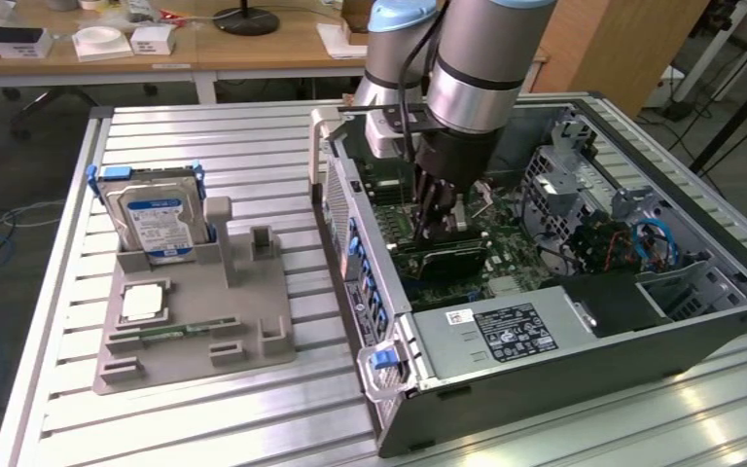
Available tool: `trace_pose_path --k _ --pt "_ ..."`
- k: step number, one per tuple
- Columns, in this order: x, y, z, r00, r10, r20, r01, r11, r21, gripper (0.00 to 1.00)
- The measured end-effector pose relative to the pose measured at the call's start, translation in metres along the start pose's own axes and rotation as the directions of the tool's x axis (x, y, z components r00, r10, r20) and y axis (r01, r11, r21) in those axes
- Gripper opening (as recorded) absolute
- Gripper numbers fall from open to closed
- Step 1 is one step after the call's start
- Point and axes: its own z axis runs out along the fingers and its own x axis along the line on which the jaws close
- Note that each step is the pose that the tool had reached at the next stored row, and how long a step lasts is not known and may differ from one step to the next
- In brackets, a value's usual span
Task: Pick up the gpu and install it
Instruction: 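Press down on the gpu until it lock into place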
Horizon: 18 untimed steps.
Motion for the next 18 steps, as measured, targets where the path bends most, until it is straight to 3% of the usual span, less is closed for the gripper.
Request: trace_pose_path --k 2,3,4,7,10,18 --pt "-0.0003 0.002 0.0 1.0 0.005 0.0001 -0.005 1.0 0.0001 0.11" --pt "-0.0003 0.0021 0.0001 1.0 0.006 -0.0001 -0.006 1.0 -0.0037 0.11" --pt "-0.0003 0.0021 0.0 1.0 0.007 -0.0007 -0.007 0.9999 -0.0143 0.11" --pt "-0.0003 0.0038 0.0001 1.0 0.007 -0.0038 -0.007 0.9995 -0.0322 0.11" --pt "-0.0002 0.0052 -0.0002 1.0 0.008 -0.0057 -0.008 0.9989 -0.0465 0.11" --pt "-0.0002 0.0104 -0.0056 0.9997 0.023 -0.0045 -0.024 0.9985 -0.0485 0.11"
